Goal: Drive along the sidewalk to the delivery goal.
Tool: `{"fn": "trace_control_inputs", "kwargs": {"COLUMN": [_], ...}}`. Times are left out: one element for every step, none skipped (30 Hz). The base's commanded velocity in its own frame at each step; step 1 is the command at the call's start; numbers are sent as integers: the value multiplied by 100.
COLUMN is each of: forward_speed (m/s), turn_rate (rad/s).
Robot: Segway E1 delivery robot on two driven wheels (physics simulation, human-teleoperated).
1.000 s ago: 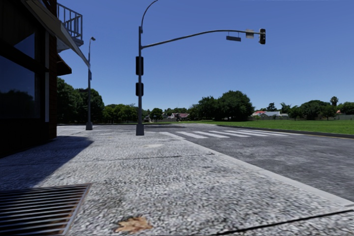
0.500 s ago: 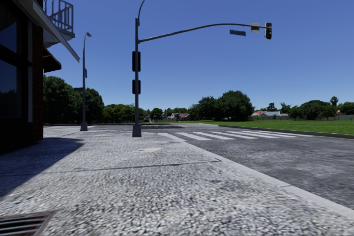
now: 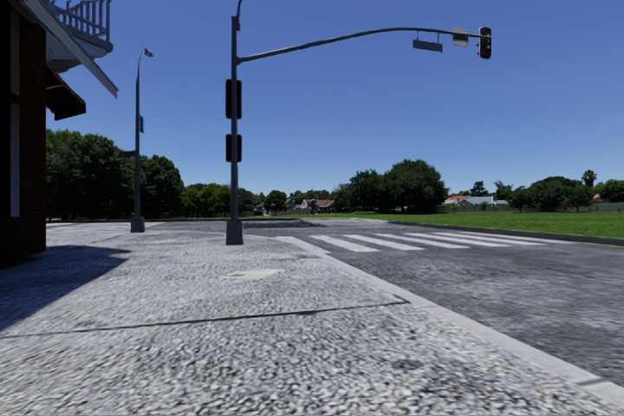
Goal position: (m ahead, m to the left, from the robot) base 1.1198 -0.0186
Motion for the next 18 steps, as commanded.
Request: {"fn": "trace_control_inputs", "kwargs": {"forward_speed": [133,133,133,133,133,133,133,133,133,133,133,133,133,132,128,128,122,115], "turn_rate": [0,0,0,0,0,0,0,0,0,0,0,0,0,0,0,0,0,0]}}
